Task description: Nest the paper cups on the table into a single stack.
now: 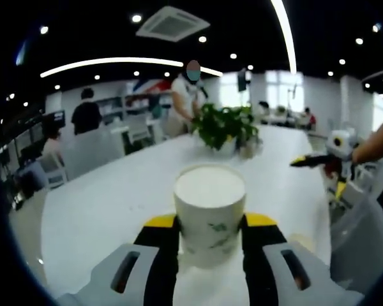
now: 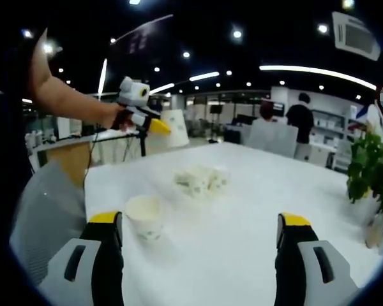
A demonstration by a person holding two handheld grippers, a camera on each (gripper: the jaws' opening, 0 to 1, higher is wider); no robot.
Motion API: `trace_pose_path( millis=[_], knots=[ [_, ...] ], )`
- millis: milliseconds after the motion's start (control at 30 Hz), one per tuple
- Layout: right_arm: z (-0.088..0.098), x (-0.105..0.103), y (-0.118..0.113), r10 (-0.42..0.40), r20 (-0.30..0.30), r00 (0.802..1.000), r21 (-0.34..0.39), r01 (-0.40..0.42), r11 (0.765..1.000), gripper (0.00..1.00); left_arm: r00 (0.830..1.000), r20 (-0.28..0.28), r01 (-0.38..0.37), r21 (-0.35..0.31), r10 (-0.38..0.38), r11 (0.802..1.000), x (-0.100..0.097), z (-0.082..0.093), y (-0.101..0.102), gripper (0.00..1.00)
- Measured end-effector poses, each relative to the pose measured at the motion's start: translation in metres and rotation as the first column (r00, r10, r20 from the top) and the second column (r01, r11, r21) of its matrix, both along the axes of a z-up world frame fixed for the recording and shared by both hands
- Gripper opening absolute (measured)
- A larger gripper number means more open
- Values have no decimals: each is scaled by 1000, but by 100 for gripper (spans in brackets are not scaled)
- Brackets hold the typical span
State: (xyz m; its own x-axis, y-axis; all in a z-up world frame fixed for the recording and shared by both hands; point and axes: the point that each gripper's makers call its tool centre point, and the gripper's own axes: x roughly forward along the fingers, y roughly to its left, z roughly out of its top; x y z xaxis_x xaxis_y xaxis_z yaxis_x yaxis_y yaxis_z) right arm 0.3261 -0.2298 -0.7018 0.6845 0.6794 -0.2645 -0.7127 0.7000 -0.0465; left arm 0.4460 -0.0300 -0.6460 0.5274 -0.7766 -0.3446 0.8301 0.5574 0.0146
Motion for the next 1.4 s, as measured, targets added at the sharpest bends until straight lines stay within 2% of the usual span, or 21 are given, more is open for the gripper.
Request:
trace_pose_path(
  millis=[367,833,1000,1133,1233,1400],
  knots=[
    [4,-7,1,5,14,1000,-1,-5,1000,99,999,11,44,5,-44,999,-23,3,-14,36],
    [12,-9,15,25,40,999,-20,-25,1000,97,998,28,55,10,-55,998,-43,9,-15,37],
    [19,-9,22,27,39,999,-2,-27,1000,96,997,31,67,4,-67,998,-52,12,-18,37],
    [33,0,23,5,40,999,48,-6,999,95,996,33,84,1,-84,996,-60,14,-22,36],
    [39,0,31,36,70,997,5,-36,999,93,994,47,97,8,-97,995,-63,16,-25,36],
    [51,1,38,53,81,995,19,-54,998,93,992,55,114,-9,-114,993,-71,20,-33,36]
  ],
)
